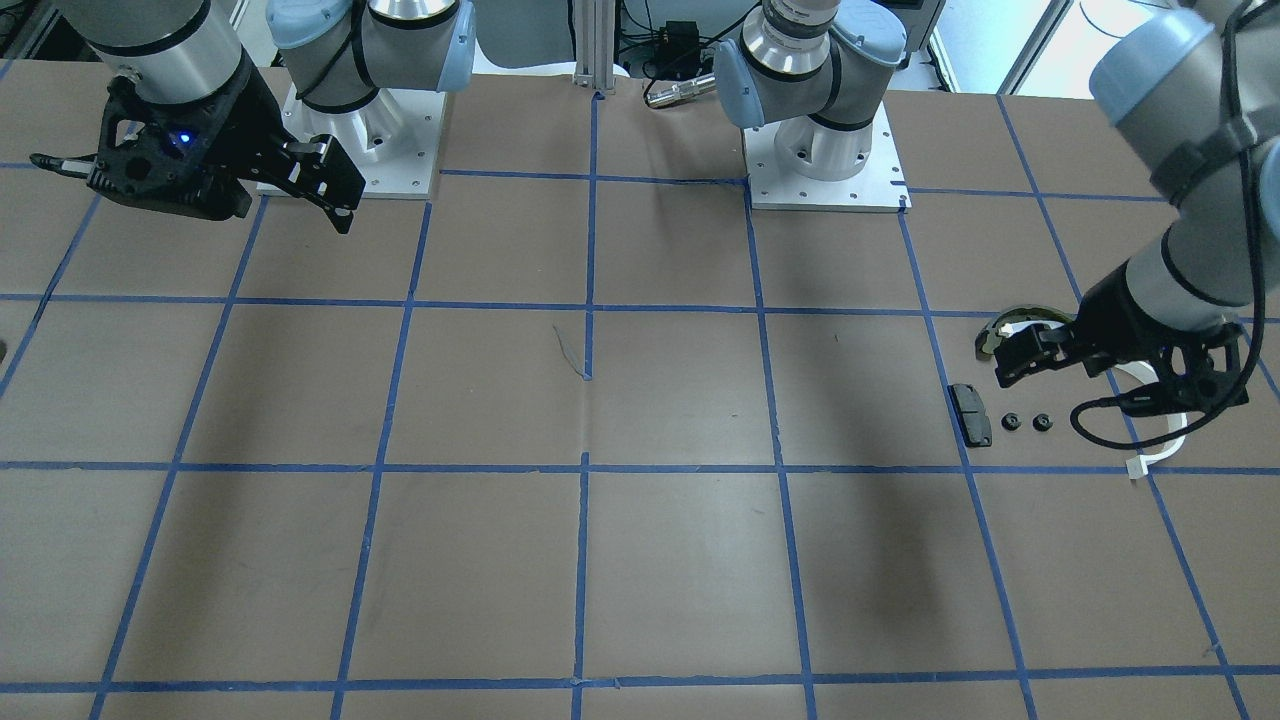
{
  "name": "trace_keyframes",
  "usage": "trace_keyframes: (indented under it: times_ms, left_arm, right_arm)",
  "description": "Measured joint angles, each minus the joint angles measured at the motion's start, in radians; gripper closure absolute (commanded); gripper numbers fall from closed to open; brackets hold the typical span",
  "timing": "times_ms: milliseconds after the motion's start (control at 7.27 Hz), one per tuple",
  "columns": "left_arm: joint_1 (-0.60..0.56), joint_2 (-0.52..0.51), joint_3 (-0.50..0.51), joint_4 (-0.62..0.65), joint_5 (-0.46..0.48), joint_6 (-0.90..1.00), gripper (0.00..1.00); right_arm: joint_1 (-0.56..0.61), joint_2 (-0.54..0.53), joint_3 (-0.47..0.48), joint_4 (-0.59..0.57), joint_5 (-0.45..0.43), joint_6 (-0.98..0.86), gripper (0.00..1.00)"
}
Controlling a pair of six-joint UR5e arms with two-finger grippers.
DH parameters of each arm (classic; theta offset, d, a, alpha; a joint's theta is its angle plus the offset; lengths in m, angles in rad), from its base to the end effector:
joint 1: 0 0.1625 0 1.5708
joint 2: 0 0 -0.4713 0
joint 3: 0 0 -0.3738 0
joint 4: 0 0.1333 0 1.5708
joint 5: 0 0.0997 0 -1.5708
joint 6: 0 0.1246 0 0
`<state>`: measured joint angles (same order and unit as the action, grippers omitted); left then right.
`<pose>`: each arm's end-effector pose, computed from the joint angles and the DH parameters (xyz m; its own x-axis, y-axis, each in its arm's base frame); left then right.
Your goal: Place bearing gear from tray to pile
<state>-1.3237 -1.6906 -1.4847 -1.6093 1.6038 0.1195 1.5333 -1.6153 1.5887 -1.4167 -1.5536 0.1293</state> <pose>0.0020 -0.5362 0.4864 -0.9918 -0.1251 -0.0241 -0.1266 0.9891 0.0756 0.1190 -0.4405 0.5070 -0.9859 0.1671 -0.0005 0.1657 0.9778 0.1283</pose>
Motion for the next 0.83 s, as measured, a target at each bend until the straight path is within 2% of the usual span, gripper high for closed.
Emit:
trace_keyframes:
  times_ms: [275, 550, 825]
  left_arm:
    - [-0.113, 0.068, 0.035, -0.023, -0.026, -0.098, 0.0]
    - [-0.2, 0.106, -0.009, 0.056, -0.025, -0.116, 0.0]
    - [-0.225, 0.122, -0.073, 0.159, -0.03, -0.112, 0.0]
  right_arm:
    - [0.001, 0.001, -0.005, -0.006, 0.0, -0.003, 0.0]
    - [0.0, 0.005, -0.007, -0.015, 0.0, -0.008, 0.0]
    - [-0.001, 0.001, -0.009, -0.021, -0.006, -0.015, 0.0]
